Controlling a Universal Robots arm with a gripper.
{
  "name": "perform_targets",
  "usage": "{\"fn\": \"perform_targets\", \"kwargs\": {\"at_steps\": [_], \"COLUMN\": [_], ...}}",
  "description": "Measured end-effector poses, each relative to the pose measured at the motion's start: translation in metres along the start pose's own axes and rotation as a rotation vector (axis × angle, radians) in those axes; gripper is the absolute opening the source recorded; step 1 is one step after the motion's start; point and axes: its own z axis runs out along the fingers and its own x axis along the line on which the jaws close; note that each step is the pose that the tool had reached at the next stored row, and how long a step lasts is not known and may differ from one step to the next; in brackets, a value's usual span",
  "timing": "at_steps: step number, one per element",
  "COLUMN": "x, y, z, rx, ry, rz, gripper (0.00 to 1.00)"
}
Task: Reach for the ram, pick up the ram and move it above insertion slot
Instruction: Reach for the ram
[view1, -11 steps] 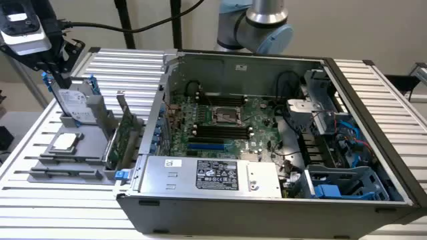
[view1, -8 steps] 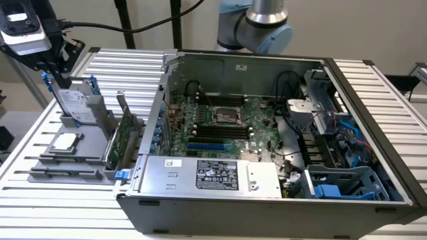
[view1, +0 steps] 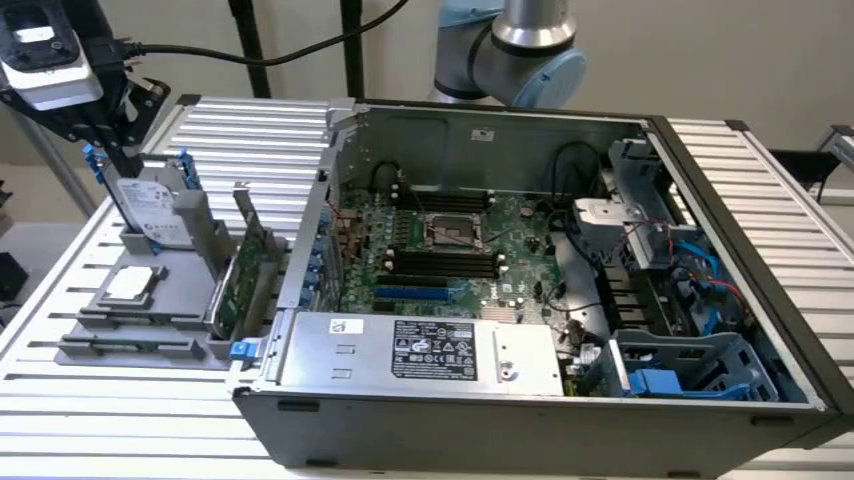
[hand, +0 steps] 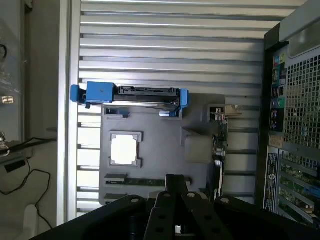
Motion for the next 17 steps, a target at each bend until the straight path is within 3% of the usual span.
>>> {"fn": "perform_targets", "kwargs": {"at_steps": [5,17], "x": [0.001,0.015], "y": [-0.0031,-0.0333], "z": [-0.0001,0.0025], "rx": [0.0002,0.0095], "ry": [0.0003,0.0025], "rz": [0.000,0.000], "gripper": [0.11,0.11]}}
